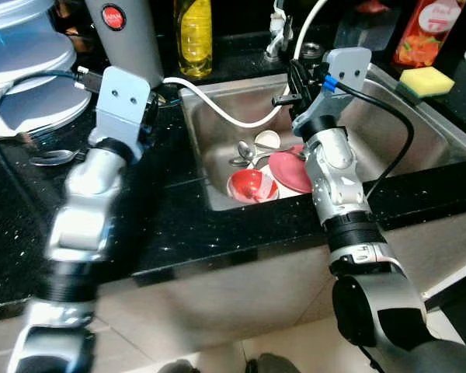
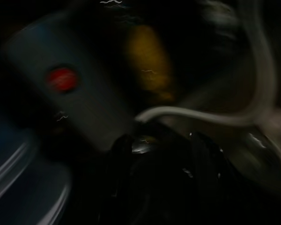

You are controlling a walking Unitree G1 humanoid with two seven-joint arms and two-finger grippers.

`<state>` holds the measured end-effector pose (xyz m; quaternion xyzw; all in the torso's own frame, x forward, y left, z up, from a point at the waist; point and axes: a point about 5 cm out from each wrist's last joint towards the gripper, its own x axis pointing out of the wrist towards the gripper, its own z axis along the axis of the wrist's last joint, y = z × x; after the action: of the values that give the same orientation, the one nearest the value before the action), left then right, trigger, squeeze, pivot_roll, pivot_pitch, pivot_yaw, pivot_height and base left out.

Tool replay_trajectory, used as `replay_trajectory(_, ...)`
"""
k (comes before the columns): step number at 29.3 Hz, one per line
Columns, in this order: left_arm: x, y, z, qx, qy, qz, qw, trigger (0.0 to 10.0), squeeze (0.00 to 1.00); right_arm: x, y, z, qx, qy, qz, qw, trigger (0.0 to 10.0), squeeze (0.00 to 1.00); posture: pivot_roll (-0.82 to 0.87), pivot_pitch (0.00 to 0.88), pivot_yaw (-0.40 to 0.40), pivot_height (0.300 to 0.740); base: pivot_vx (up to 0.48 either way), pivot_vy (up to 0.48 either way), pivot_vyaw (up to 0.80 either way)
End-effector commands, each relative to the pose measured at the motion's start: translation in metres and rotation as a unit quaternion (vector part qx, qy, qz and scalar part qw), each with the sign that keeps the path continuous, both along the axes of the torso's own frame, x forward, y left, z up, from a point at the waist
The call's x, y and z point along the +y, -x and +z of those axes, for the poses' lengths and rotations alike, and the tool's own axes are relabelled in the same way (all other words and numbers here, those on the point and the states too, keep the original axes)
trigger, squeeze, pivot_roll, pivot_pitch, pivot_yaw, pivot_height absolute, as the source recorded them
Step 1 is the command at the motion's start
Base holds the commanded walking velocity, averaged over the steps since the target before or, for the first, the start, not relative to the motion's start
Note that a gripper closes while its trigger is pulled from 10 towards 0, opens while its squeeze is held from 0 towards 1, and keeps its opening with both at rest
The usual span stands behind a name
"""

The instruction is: Kitchen organization

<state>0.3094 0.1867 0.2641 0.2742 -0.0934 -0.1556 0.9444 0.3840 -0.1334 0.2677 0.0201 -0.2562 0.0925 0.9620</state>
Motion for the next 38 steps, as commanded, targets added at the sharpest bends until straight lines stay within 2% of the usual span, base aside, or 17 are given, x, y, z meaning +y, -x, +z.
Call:
replay_trajectory(1, 0.019, 0.015, 0.019, 0.01, -0.062, -0.028, 0.998, 10.0, 0.0, -0.003, 0.002, 0.0, -0.002, 0.009, 0.0, 1.0, 10.0, 0.0, 0.06, 0.058, 0.058, 0.74, 0.0, 0.0, 0.0)
replay_trajectory(3, 0.035, 0.024, 0.029, 0.017, -0.104, -0.03, 0.994, 10.0, 0.0, -0.004, 0.002, 0.0, -0.002, 0.011, 0.0, 1.0, 10.0, 0.0, 0.08, 0.056, 0.057, 0.74, 0.0, 0.0, 0.0)
replay_trajectory(4, 0.035, 0.024, 0.029, 0.017, -0.104, -0.03, 0.994, 10.0, 0.0, -0.004, 0.002, 0.0, -0.002, 0.011, 0.0, 1.0, 10.0, 0.0, 0.08, 0.056, 0.057, 0.74, 0.0, 0.0, 0.0)
replay_trajectory(7, 0.04, 0.048, 0.02, 0.115, -0.054, -0.121, 0.985, 10.0, 0.0, -0.005, 0.001, 0.0, -0.001, 0.011, 0.0, 1.0, 10.0, 0.0, 0.09, 0.057, 0.057, 0.74, 0.0, 0.0, 0.0)
replay_trajectory(8, 0.04, 0.048, 0.02, 0.115, -0.054, -0.121, 0.985, 10.0, 0.0, -0.005, 0.001, 0.0, -0.001, 0.011, 0.0, 1.0, 10.0, 0.0, 0.09, 0.057, 0.057, 0.74, 0.0, 0.0, 0.0)
replay_trajectory(12, 0.042, 0.065, 0.005, 0.191, -0.056, -0.175, 0.964, 10.0, 0.0, -0.004, 0.0, -0.001, 0.001, 0.01, 0.003, 1.0, 10.0, 0.0, 0.11, 0.059, 0.05, 0.74, 0.0, 0.0, 0.0)
replay_trajectory(17, 0.066, 0.058, -0.002, 0.266, -0.007, -0.182, 0.947, 10.0, 0.0, 0.001, -0.001, -0.004, 0.009, 0.007, 0.013, 1.0, 10.0, 0.0, 0.13, 0.059, 0.046, 0.74, 0.0, 0.0, 0.0)
replay_trajectory(20, 0.083, 0.046, -0.018, 0.31, -0.018, -0.157, 0.938, 10.0, 0.0, 0.005, -0.001, -0.005, 0.01, 0.006, 0.018, 1.0, 10.0, 0.0, 0.13, 0.059, 0.046, 0.74, 0.0, 0.0, 0.0)
replay_trajectory(24, 0.082, 0.051, -0.023, 0.34, -0.003, -0.186, 0.922, 10.0, 0.0, 0.002, 0.001, -0.005, 0.008, 0.004, 0.012, 1.0, 10.0, 0.0, 0.11, 0.061, 0.061, 0.74, 0.0, 0.0, 0.0)
replay_trajectory(25, 0.081, 0.052, -0.022, 0.342, 0.005, -0.198, 0.919, 10.0, 0.29, 0.0, 0.001, -0.006, 0.009, 0.004, 0.009, 1.0, 10.0, 0.0, 0.1, 0.061, 0.067, 0.74, 0.0, 0.0, 0.0)
replay_trajectory(26, 0.081, 0.052, -0.022, 0.342, 0.005, -0.198, 0.919, 10.0, 0.29, 0.0, 0.001, -0.006, 0.009, 0.004, 0.009, 1.0, 10.0, 0.0, 0.1, 0.061, 0.067, 0.74, 0.0, 0.0, 0.0)
replay_trajectory(27, 0.08, 0.052, -0.022, 0.343, 0.01, -0.206, 0.916, 10.0, 0.54, -0.001, 0.001, -0.006, 0.01, 0.004, 0.007, 1.0, 10.0, 0.0, 0.1, 0.061, 0.067, 0.74, 0.0, 0.0, 0.0)
replay_trajectory(28, 0.08, 0.052, -0.022, 0.343, 0.01, -0.206, 0.916, 10.0, 0.54, -0.001, 0.001, -0.006, 0.01, 0.004, 0.007, 1.0, 10.0, 0.0, 0.1, 0.061, 0.067, 0.74, 0.0, 0.0, 0.0)
replay_trajectory(29, 0.079, 0.05, -0.019, 0.342, 0.031, -0.223, 0.912, 10.0, 1.0, -0.005, 0.002, -0.008, 0.012, 0.003, 0.001, 1.0, 10.0, 0.0, 0.1, 0.061, 0.067, 0.74, 0.0, 0.0, 0.0)
replay_trajectory(34, 0.08, 0.04, -0.009, 0.328, 0.064, -0.242, 0.911, 10.0, 1.0, -0.007, 0.003, -0.008, 0.01, 0.003, -0.004, 1.0, 10.0, 0.0, 0.07, 0.052, 0.077, 0.74, 0.0, 0.0, 0.0)
replay_trajectory(35, 0.079, 0.039, -0.008, 0.326, 0.066, -0.251, 0.909, 10.0, 0.0, -0.007, 0.003, -0.008, 0.01, 0.003, -0.005, 1.0, 10.0, 0.0, 0.07, 0.052, 0.077, 0.74, 0.0, 0.0, 0.0)
replay_trajectory(38, 0.071, 0.041, -0.023, 0.357, 0.052, -0.281, 0.889, 10.0, 0.0, -0.007, 0.003, -0.008, 0.009, 0.004, -0.005, 1.0, 10.0, 0.0, 0.06, 0.043, 0.077, 0.74, 0.0, 0.0, 0.0)
